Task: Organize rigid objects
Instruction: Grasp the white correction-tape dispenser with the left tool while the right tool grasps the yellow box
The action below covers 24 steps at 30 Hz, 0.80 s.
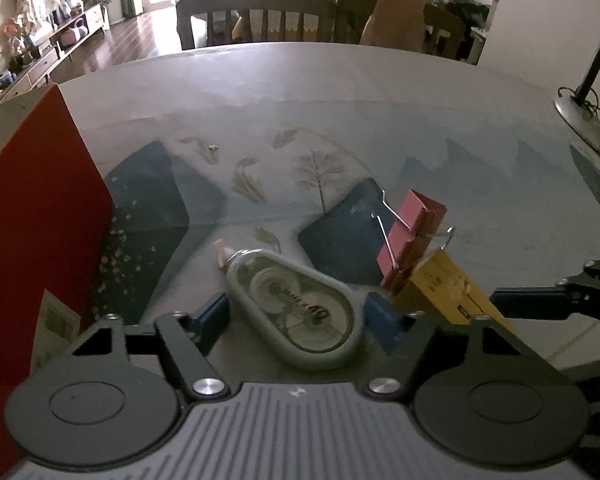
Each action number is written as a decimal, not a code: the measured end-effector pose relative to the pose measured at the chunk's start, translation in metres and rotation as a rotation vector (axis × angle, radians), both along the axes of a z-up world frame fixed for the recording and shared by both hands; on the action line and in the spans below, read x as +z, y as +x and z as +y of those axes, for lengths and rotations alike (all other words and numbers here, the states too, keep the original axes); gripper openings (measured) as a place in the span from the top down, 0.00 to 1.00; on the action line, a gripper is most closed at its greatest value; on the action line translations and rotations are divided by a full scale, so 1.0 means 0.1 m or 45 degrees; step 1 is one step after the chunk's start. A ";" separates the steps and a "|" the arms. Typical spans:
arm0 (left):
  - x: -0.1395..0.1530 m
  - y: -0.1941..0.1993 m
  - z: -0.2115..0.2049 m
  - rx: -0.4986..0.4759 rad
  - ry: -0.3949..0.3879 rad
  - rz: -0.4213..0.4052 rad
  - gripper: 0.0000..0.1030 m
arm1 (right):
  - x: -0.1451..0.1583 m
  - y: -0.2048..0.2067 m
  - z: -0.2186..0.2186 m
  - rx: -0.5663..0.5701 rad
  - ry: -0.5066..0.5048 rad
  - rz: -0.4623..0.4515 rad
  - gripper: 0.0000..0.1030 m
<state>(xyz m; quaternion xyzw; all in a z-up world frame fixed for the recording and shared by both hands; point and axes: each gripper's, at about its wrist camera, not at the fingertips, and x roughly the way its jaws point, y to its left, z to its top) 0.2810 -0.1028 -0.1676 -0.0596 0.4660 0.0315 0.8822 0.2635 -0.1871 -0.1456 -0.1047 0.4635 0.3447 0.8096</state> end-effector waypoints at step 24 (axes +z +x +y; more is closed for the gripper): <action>0.22 -0.24 0.08 0.014 -0.039 -0.036 0.32 | 0.27 -0.14 -0.27 -0.155 0.087 0.008 0.71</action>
